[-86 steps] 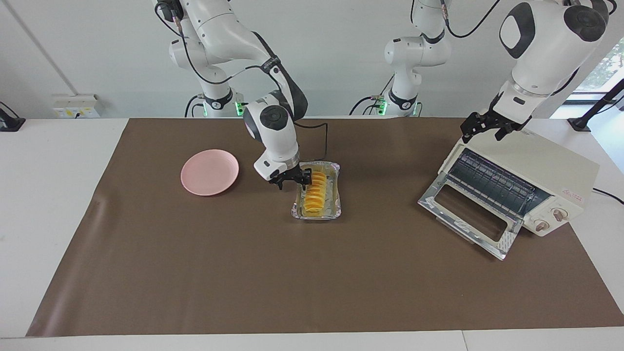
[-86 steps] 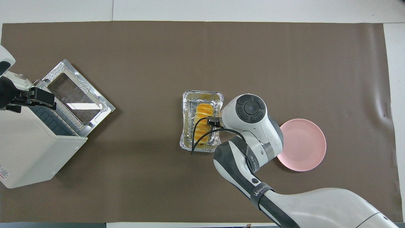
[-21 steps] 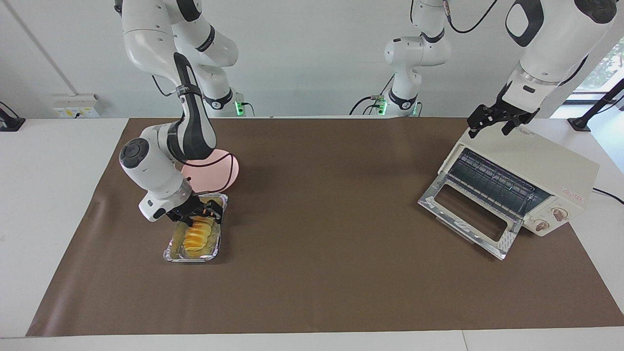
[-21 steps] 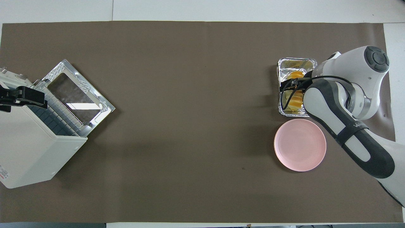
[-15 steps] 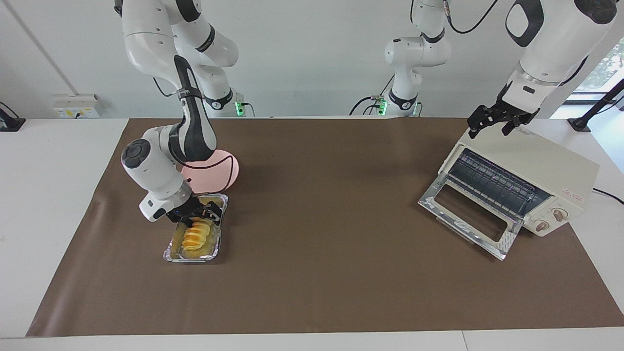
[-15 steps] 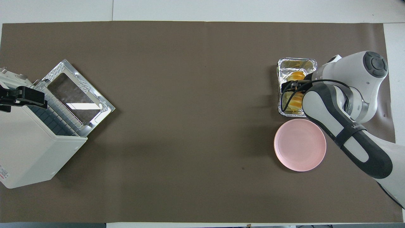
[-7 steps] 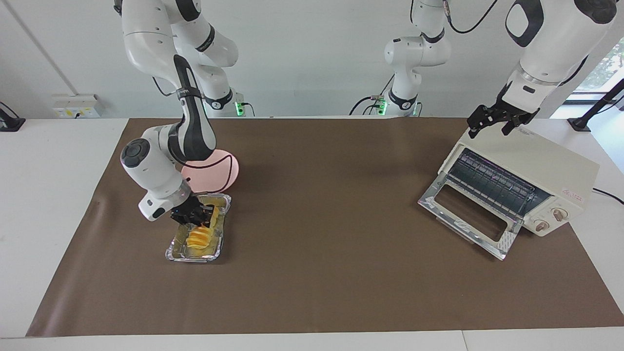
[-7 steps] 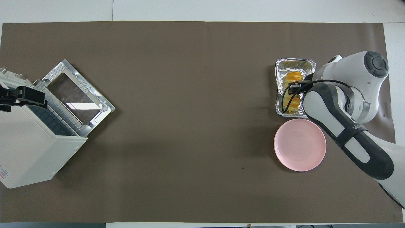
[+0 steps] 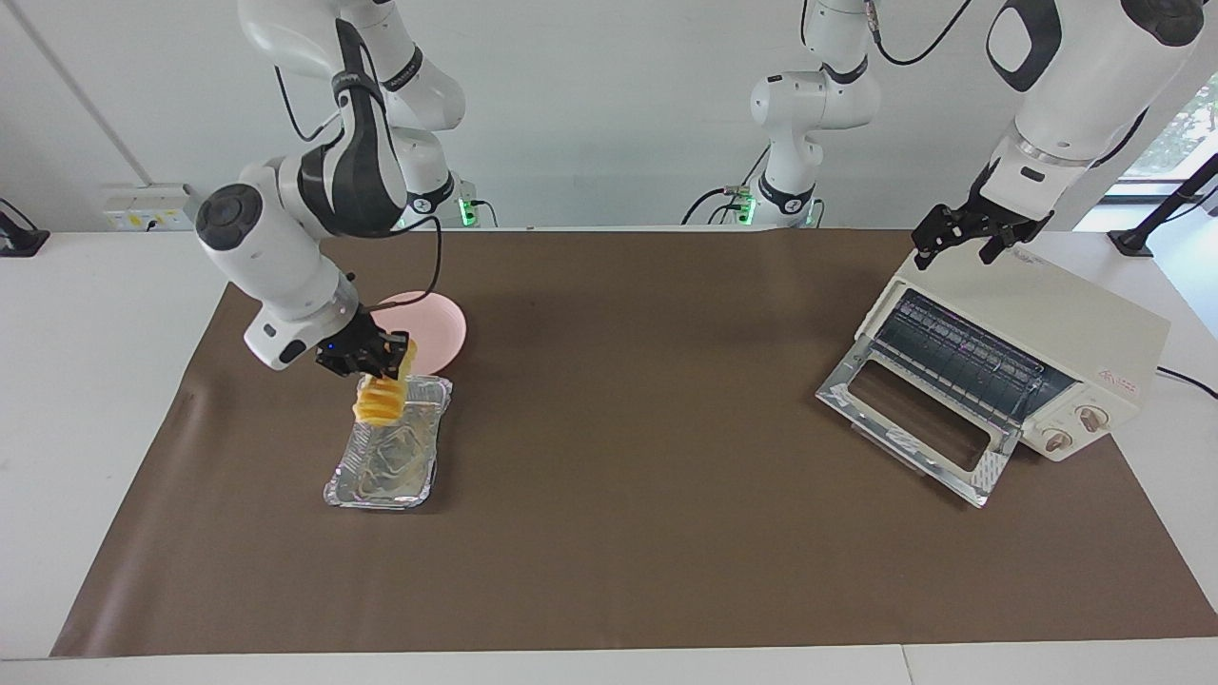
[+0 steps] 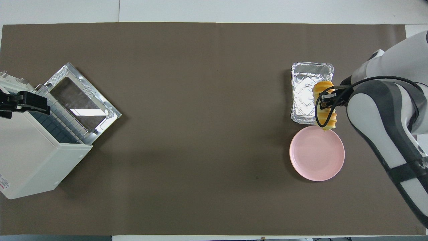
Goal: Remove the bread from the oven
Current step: 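Lift the bread rolls with the right gripper onto the pink plate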
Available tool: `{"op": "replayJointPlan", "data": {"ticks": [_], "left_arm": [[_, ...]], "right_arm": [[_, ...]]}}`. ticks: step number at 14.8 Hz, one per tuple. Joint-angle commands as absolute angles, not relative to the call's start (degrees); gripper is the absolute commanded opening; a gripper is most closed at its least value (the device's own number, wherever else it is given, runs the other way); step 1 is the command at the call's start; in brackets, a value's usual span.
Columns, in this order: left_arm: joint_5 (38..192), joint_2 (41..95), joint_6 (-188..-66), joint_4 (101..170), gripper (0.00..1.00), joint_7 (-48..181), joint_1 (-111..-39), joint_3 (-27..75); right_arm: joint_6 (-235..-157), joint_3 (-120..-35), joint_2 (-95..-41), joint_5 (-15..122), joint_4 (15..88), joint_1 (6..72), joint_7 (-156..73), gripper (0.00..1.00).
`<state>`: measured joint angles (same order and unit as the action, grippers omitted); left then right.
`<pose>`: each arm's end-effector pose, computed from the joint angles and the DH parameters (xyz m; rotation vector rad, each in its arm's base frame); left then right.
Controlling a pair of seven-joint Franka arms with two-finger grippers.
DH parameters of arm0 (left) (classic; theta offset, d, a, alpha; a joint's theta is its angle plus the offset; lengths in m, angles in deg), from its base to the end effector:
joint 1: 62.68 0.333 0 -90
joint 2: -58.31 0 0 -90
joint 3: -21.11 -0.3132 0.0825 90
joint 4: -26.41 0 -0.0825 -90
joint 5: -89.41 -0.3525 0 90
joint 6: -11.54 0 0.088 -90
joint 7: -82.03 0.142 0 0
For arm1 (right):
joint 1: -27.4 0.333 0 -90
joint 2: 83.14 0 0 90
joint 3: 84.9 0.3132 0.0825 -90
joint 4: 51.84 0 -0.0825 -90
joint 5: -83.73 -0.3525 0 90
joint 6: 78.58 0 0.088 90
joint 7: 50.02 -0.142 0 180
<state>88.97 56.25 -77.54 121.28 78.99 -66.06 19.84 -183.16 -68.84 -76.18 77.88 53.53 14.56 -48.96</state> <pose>0.5056 -0.0173 0.5667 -3.1301 -0.0251 0.1014 0.5438 0.0381 0.4272 -3.0062 -0.0642 0.2010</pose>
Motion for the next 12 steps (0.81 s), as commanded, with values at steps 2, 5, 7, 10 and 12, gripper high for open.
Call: {"op": "replayJointPlan", "data": {"ticks": [2,5,7,10,12], "left_arm": [[89.8,55.5,-77.5,121.6,1.0,78.6,-65.8,19.9],[89.8,55.5,-77.5,121.6,1.0,78.6,-65.8,19.9],[89.8,55.5,-77.5,121.6,1.0,78.5,-65.8,19.8],[89.8,55.5,-77.5,121.6,1.0,78.5,-65.8,19.8],[89.8,55.5,-77.5,121.6,1.0,78.6,-65.8,19.8]], "right_arm": [[-178.1,-68.6,-85.8,77.7,63.2,13.7,-47.9,0.0],[-180.2,-68.6,-91.0,76.7,73.9,13.7,-46.1,0.0],[-184.6,-68.6,-93.8,76.1,80.1,13.7,-44.3,0.0],[-190.9,-68.6,-94.1,76.0,84.8,13.5,-41.9,0.0],[-194.8,-68.6,-93.7,76.0,86.5,13.5,-41.8,0.0]]}}
